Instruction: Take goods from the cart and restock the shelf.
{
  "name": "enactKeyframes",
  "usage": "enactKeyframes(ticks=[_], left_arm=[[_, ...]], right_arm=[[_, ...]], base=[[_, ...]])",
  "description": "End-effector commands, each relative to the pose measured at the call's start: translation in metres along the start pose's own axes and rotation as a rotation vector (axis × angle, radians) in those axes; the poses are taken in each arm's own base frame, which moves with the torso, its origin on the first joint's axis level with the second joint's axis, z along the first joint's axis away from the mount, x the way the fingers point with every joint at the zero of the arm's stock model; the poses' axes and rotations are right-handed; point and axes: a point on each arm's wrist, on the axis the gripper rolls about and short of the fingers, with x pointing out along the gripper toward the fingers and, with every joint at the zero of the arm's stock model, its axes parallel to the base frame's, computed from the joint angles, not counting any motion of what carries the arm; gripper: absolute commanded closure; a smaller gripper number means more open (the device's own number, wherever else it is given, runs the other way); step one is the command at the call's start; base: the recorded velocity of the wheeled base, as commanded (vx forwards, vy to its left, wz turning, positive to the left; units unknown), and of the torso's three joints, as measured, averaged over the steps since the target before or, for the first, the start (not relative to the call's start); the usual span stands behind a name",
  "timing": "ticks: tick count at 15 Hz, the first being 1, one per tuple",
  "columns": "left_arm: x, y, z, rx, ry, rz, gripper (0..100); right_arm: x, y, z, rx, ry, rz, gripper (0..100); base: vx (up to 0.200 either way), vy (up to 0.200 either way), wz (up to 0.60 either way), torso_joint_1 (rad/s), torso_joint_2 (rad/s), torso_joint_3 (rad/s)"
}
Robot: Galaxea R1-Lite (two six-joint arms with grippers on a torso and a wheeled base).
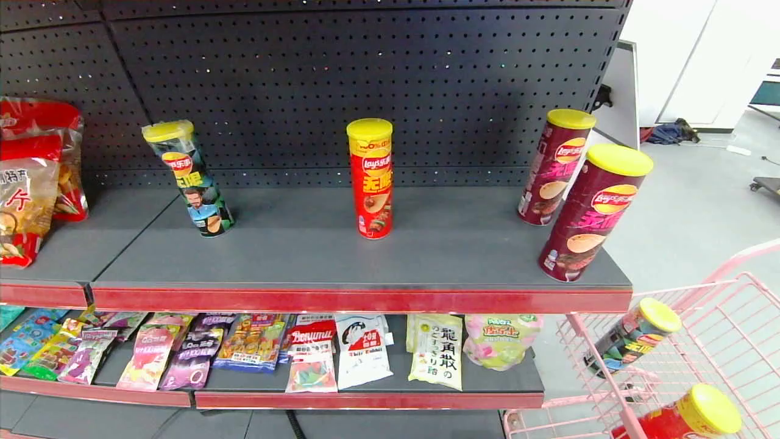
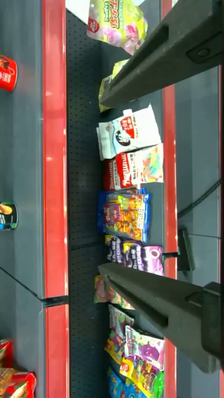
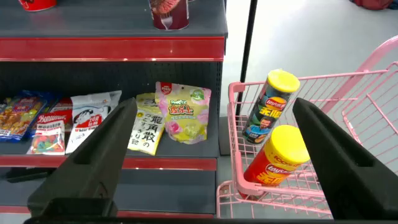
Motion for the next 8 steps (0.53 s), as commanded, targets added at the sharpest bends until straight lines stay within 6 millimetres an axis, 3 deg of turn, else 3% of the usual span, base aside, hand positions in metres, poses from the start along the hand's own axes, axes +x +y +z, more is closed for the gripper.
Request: enactKeyframes(ticks=[1,8], left_arm=[[0.0001,0.0,0.0,0.0,0.001,0.0,0],[0.0001,0.0,0.0,0.0,0.001,0.0,0]], right_arm=[[0.0,0.0,0.0,-0.002,-0.001,0.0,0],[0.0,0.0,0.0,0.0,-0.001,0.001,0]], base=[[0.0,0.0,-0.6,0.002,0.02,-0.002],[0.0,0.0,-0.6,0.004,0.0,0.001]])
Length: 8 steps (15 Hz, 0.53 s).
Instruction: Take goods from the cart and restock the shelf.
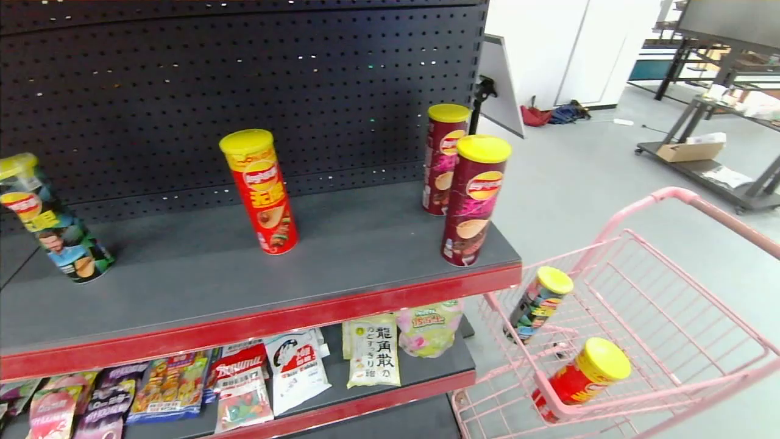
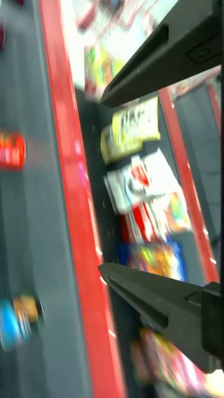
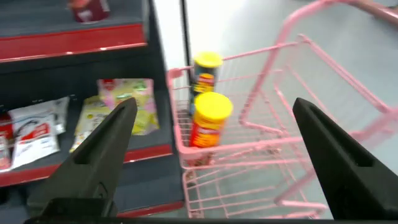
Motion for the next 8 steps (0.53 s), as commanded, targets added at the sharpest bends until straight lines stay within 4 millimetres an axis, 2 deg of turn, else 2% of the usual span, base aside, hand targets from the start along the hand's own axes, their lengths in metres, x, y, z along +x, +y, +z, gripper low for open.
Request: enactKeyframes(ticks=[1,2,8], left_arm=[[0.0001,0.0,0.0001,0.0,0.0,0.0,0],[0.0001,0.0,0.0001,0.0,0.0,0.0,0],[0.0001,0.0,0.0001,0.0,0.0,0.0,0]], right_arm=[[0.0,0.0,0.0,0.0,0.0,0.0,0],[0.0,0.0,0.0,0.0,0.0,0.0,0],[0.0,-0.0001,0.0,-0.001,0.0,-0.003,0]], base=[[0.0,0.0,-0.6,0.012,0.0,0.002],[0.0,0.0,-0.6,-0.002,0.0,0.002],[0.0,0.0,0.0,0.0,0.0,0.0]])
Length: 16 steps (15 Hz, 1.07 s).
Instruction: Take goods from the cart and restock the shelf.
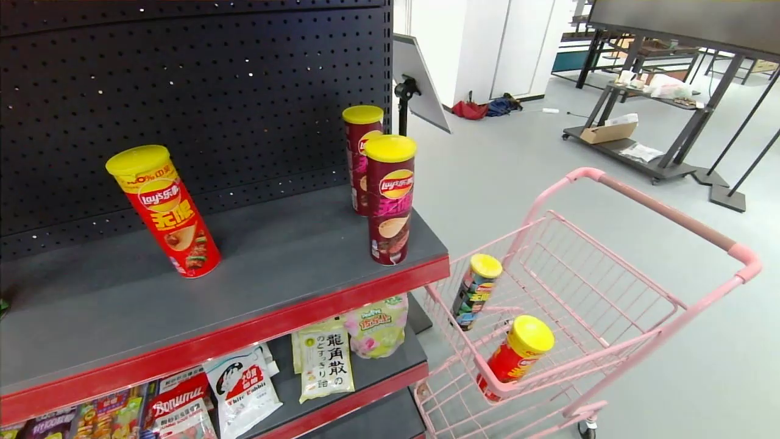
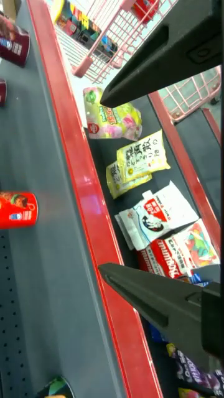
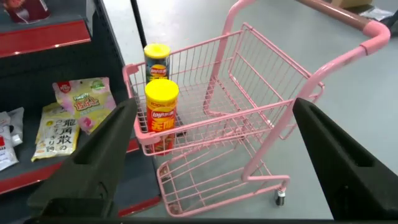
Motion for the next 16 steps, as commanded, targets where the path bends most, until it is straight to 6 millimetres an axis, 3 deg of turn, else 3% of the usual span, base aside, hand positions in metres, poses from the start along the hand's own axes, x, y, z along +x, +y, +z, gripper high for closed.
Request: enactKeyframes(ticks=[1,16], left_arm=[[0.0001,0.0,0.0,0.0,0.001,0.0,0],[0.0001,0.0,0.0,0.0,0.001,0.0,0]], right_arm=[[0.0,0.0,0.0,0.001,0.0,0.002,0],[0.0,-0.0001,0.0,0.001,0.0,0.0,0]], base=[[0.0,0.0,0.0,-0.08,0.13,0.1],[0.0,0.0,0.0,-0.143,0.38,0.232]])
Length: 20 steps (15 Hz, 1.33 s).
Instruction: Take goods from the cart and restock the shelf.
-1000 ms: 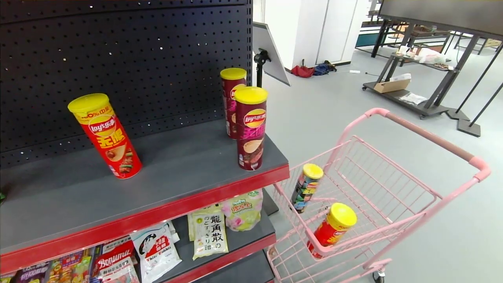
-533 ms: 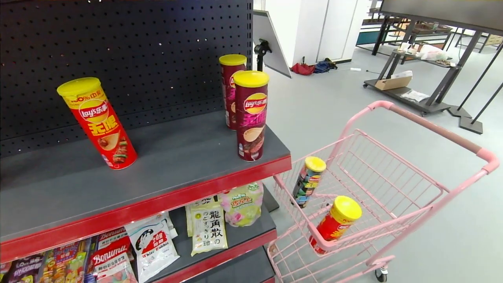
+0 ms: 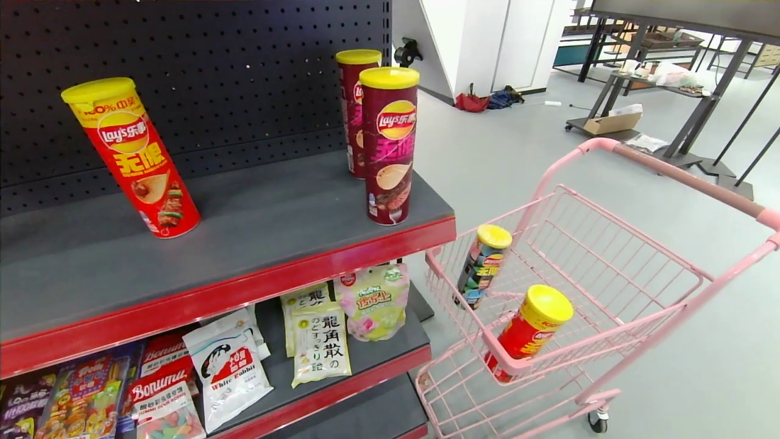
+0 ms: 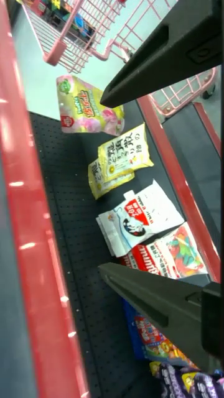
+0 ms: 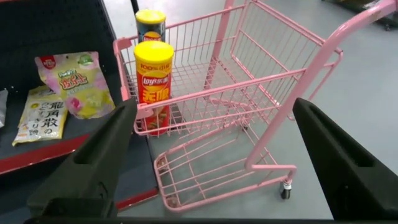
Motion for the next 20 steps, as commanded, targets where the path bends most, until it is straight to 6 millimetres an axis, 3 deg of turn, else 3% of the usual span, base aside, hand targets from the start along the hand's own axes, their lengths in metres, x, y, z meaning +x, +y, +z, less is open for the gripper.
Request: enactKeyframes(ticks=[1,5,9,10,11,12,13,14,15,16,17,18,20], left_arm=[[0.0,0.0,0.0,0.0,0.0,0.0,0],[0.0,0.0,0.0,0.0,0.0,0.0,0],[0.0,0.0,0.0,0.0,0.0,0.0,0],[0.0,0.0,0.0,0.0,0.0,0.0,0],[0.0,0.0,0.0,0.0,0.0,0.0,0],[0.0,0.0,0.0,0.001,0.0,0.0,0],[0.0,0.0,0.0,0.001,0.0,0.0,0],[0.0,0.0,0.0,0.001,0.0,0.0,0],[0.0,0.0,0.0,0.001,0.0,0.0,0],[0.0,0.0,0.0,0.001,0.0,0.0,0],[0.0,0.0,0.0,0.001,0.0,0.0,0],[0.0,0.0,0.0,0.001,0.0,0.0,0],[0.0,0.0,0.0,0.001,0.0,0.0,0]], right_arm=[[0.0,0.0,0.0,0.0,0.0,0.002,0],[0.0,0.0,0.0,-0.003,0.0,0.002,0],[-0.001,0.0,0.005,-0.026,-0.018,0.006,0],[0.013,0.0,0.082,0.058,0.008,0.02,0],[0.031,0.001,0.122,0.166,0.023,0.031,0],[0.044,0.002,0.139,0.166,0.048,0.072,0],[0.068,0.005,0.143,0.134,0.128,0.15,0],[0.088,0.007,0.142,0.148,0.167,0.161,0],[0.122,0.012,0.134,0.194,0.188,0.175,0],[0.146,0.018,0.116,0.19,0.211,0.204,0],[0.156,0.021,0.106,0.185,0.223,0.217,0],[0.175,0.026,0.076,0.182,0.275,0.234,0],[0.178,0.032,0.054,0.18,0.358,0.285,0]], base=[[0.0,0.0,0.0,-0.188,0.53,0.354],[0.0,0.0,0.0,-0.157,0.49,0.317],[0.0,0.0,0.0,-0.025,0.08,0.06],[0.0,0.0,0.0,0.0,0.0,0.0],[0.0,0.0,0.0,0.0,0.0,0.0],[0.0,0.0,0.0,0.0,0.0,0.0],[0.0,0.0,0.0,0.0,0.0,0.0],[0.0,0.0,0.0,0.0,0.0,0.0],[0.0,0.0,0.0,0.0,0.0,0.0],[0.0,0.0,0.0,0.0,0.0,0.0],[0.0,0.0,0.0,0.0,0.0,0.0],[0.0,0.0,0.0,0.0,0.0,0.0],[0.0,0.0,0.0,0.0,0.0,0.0]])
